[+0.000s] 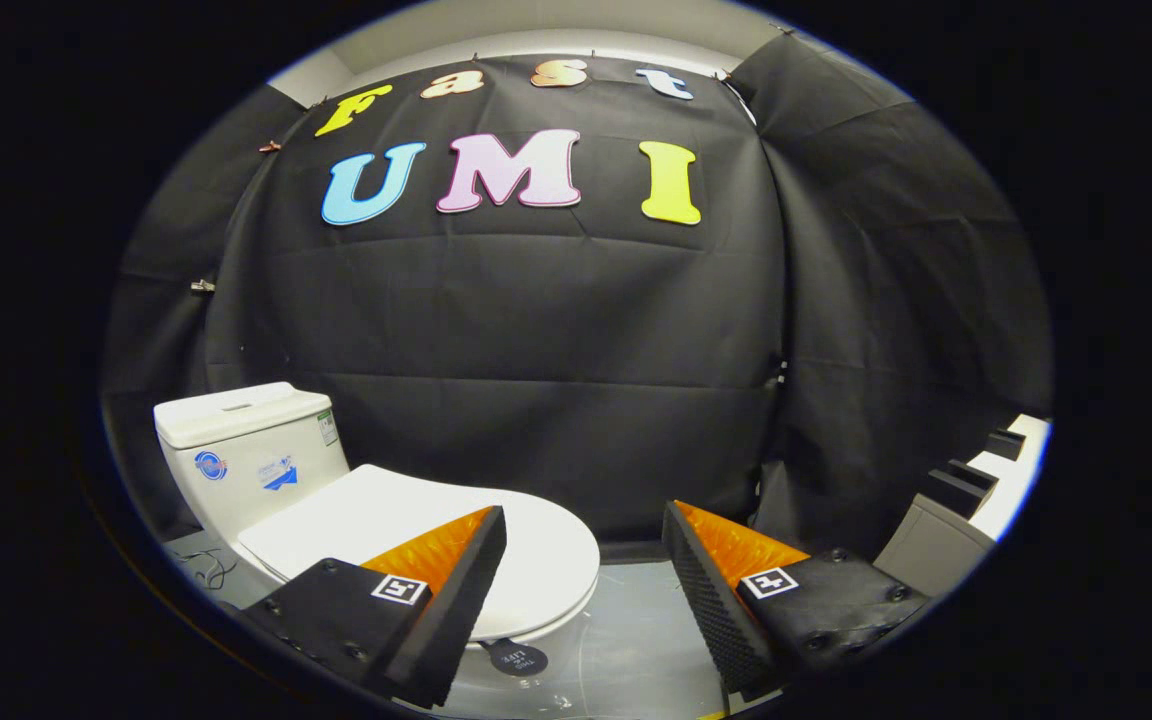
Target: Open the toilet lid.
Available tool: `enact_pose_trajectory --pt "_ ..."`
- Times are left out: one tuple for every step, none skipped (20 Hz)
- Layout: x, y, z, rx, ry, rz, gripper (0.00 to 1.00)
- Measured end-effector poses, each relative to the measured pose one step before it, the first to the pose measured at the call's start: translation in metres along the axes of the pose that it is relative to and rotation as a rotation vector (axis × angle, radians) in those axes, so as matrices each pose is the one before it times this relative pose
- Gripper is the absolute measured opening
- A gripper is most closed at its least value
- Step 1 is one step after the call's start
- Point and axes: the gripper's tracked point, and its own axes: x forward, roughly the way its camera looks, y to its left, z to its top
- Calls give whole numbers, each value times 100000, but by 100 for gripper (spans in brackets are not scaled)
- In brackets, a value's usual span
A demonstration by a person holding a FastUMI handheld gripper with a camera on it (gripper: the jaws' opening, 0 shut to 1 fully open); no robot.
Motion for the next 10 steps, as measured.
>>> enact_pose_trajectory --pt "140 -86 -665 23 1201 -78 98" --pt "25 -130 -633 392 1412 12 98" --pt "113 -171 -741 887 1641 35 98" --pt "77 -192 -843 1151 1921 -136 98" --pt "78 -102 -941 1370 2102 271 98" --pt "154 -137 -1022 1898 2532 171 98" --pt "184 -29 -1061 2618 2997 786 98" --pt "183 -19 -1299 3294 3779 343 98" --pt "304 -95 -1208 3166 3378 284 99" --pt "241 -141 -1079 2911 2377 -5 99"
